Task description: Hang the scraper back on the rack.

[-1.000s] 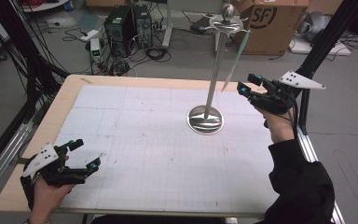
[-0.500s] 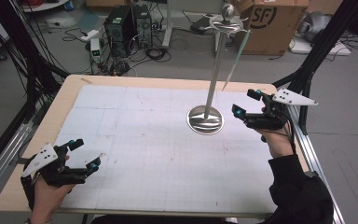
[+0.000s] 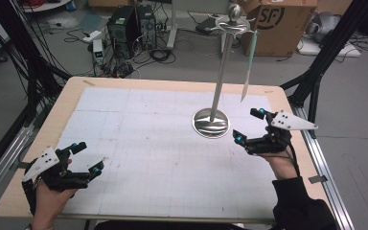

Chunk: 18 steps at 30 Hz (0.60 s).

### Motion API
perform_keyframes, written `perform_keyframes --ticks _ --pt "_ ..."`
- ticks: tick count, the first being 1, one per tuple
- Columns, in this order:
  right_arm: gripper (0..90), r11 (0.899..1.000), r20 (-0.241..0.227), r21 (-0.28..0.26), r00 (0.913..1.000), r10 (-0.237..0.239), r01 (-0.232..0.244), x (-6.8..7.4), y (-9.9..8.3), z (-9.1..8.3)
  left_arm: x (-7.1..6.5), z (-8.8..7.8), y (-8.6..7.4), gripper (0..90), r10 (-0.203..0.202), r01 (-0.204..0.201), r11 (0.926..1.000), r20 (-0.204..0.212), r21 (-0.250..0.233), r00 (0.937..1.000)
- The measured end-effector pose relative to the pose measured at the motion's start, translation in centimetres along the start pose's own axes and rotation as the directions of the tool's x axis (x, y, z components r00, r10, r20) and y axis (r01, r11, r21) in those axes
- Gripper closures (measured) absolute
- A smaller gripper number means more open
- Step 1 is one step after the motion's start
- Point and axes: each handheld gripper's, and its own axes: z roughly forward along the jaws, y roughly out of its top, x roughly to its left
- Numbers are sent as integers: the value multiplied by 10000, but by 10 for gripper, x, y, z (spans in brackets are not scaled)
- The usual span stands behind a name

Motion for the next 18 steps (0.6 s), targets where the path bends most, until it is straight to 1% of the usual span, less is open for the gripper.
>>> perform_keyframes --ticks 4,5,6,7,12,14,18 --pt "1 9999 152 -124 9998 109 -107 9 -19 -1 -1 1 0 26 56 -56 10000 39 31 10000" --pt "1 9998 210 60 9996 172 -174 11 -23 -1 -1 1 0 26 60 -60 10000 45 16 10000" --pt "1 9999 262 91 9996 76 -79 12 -27 -1 -1 1 0 26 82 -82 10000 61 13 9999" --pt "1 9999 311 59 9995 100 -102 14 -32 -1 -1 1 0 26 91 -91 10000 65 8 9999" --pt "1 9985 440 31 9976 543 -545 15 -55 -5 -1 1 0 26 74 -74 10000 54 10 10000" --pt "2 9980 503 107 9968 619 -625 15 -64 -7 -1 1 0 26 80 -80 10000 41 14 10000" --pt "1 9965 258 348 9969 747 -755 16 -76 -10 -1 2 0 26 70 -71 10000 68 54 10000"
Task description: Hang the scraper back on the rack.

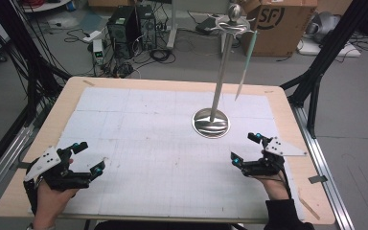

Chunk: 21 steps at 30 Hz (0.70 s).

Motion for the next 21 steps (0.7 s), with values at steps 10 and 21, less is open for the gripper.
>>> perform_keyframes --ticks 10,21 --pt "2 10000 9 22 10000 25 -25 0 -18 -9 -3 1 2 26 41 -41 10000 74 -7 10000" --pt "2 9998 71 -113 9998 193 -193 -4 -37 -21 -2 2 1 26 83 -83 10000 57 42 9999"
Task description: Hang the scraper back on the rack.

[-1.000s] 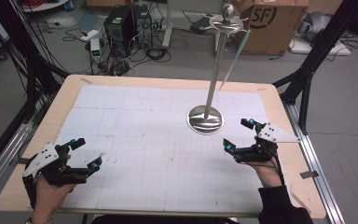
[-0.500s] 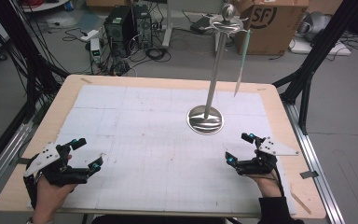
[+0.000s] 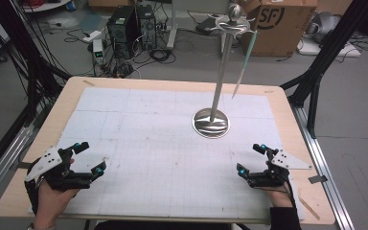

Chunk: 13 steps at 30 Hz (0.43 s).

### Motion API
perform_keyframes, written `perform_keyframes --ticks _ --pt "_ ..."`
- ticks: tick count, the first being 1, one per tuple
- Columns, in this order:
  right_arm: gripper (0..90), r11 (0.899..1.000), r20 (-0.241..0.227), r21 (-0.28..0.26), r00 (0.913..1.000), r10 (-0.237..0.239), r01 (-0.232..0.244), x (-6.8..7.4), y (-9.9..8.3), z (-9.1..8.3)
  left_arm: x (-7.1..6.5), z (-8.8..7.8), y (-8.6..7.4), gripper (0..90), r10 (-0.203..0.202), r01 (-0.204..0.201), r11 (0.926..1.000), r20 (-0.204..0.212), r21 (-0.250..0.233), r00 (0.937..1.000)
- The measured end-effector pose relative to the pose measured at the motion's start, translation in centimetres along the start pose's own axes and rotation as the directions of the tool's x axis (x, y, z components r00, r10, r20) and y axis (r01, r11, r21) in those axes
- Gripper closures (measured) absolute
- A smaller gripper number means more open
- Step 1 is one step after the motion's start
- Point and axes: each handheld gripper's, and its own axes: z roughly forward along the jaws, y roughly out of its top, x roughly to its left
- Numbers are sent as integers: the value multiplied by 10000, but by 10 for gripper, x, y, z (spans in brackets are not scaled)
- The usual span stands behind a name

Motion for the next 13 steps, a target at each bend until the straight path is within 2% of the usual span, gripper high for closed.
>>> perform_keyframes --ticks 13 --pt "2 9999 -176 103 9998 90 -88 -1 -2 1 0 3 -3 26 -44 44 9998 15 185 10000"
